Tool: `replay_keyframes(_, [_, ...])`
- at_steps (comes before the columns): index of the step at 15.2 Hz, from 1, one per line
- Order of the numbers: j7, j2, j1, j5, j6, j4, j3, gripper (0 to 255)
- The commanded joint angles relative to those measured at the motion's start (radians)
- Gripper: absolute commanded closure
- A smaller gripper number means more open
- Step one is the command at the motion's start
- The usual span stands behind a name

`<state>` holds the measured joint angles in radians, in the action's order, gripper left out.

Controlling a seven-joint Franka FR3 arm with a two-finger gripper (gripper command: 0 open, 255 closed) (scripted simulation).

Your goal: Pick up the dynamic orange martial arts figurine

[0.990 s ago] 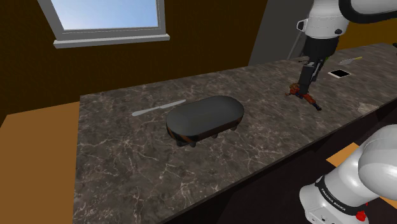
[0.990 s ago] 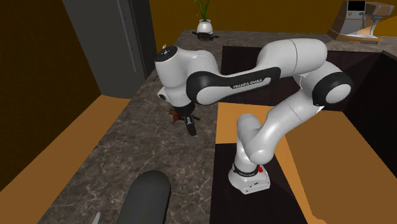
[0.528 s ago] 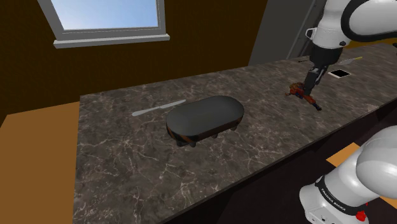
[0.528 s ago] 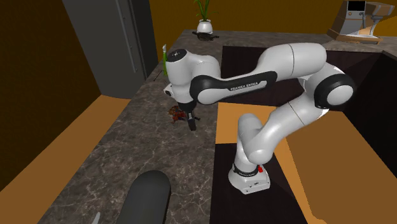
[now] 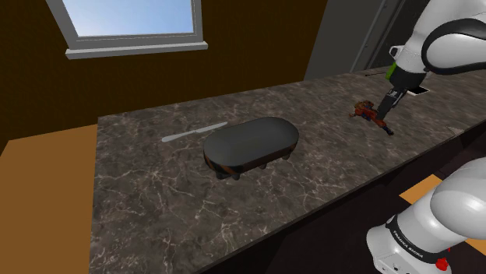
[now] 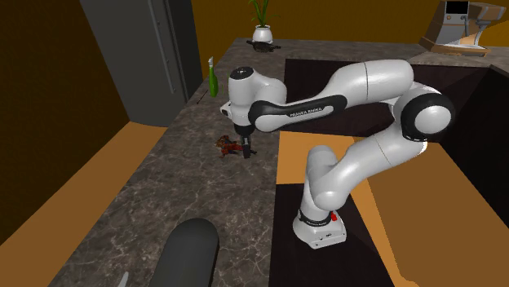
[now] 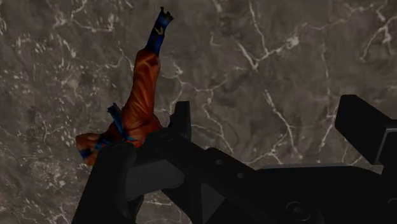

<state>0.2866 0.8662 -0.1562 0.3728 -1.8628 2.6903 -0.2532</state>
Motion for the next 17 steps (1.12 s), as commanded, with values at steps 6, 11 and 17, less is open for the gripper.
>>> replay_keyframes(6, [0.089,-0.086,-0.090,0.131,-0.279,0.052,-0.204,0])
replay_keyframes(11, [0.106,-0.152,-0.108,0.172,-0.407,0.077,-0.279,0])
replay_keyframes(17, [0.094,-0.197,-0.114,0.198,-0.487,0.114,-0.303,0])
